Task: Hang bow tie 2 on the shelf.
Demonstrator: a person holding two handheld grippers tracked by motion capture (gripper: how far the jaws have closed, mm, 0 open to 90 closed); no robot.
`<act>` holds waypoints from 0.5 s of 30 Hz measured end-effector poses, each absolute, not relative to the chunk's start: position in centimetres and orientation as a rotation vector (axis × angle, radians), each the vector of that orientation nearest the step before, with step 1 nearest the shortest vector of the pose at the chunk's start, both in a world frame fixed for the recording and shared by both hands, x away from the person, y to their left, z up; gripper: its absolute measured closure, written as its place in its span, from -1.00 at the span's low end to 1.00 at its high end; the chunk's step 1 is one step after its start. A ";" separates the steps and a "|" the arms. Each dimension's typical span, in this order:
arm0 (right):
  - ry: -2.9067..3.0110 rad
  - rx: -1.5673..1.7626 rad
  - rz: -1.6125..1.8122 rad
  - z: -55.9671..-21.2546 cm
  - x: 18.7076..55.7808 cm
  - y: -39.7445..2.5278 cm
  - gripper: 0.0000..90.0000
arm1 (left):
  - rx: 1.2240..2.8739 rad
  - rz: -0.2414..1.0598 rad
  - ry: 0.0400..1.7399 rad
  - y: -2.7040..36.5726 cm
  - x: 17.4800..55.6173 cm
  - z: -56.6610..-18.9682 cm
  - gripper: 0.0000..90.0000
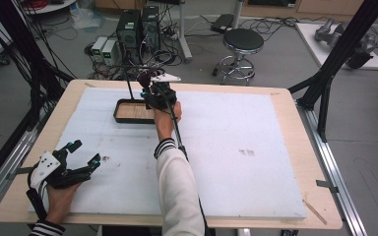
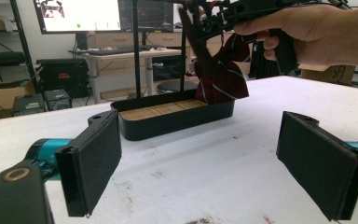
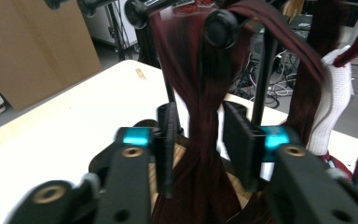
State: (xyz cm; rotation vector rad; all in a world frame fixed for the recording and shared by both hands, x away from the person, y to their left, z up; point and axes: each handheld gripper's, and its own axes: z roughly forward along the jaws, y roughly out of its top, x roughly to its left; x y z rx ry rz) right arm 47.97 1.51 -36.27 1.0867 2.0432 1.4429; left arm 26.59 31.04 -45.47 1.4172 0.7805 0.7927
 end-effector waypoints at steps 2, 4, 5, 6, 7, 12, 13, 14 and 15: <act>2.047 1.069 1.453 -36.3 47.8 1.6 0.13 | 1.418 0.793 0.780 31.0 26.6 -45.5 -0.68; 2.065 1.066 1.466 -36.2 47.7 1.6 -0.01 | 1.417 0.793 0.781 31.0 26.6 -45.5 -0.68; 2.070 1.059 1.471 -36.2 47.5 1.6 -0.09 | 1.417 0.793 0.781 31.0 26.6 -45.5 -0.68; 2.071 1.051 1.466 -36.1 47.4 1.6 -0.18 | 1.416 0.792 0.781 31.0 26.6 -45.5 -0.68; 2.075 1.043 1.466 -36.0 47.3 1.6 -0.27 | 1.418 0.792 0.781 31.0 26.6 -45.5 -0.68; 2.093 1.005 1.497 -35.4 45.9 1.4 -0.54 | 1.423 0.786 0.786 31.0 26.7 -45.4 -0.68; 2.094 0.985 1.495 -35.2 45.3 1.3 -0.57 | 1.422 0.785 0.785 31.0 26.7 -45.4 -0.68; 2.095 0.965 1.502 -35.0 44.7 1.1 -0.60 | 1.426 0.787 0.784 31.0 26.7 -45.4 -0.68; 2.101 0.955 1.514 -34.8 44.3 1.0 -0.62 | 1.430 0.791 0.782 31.0 26.6 -45.4 -0.68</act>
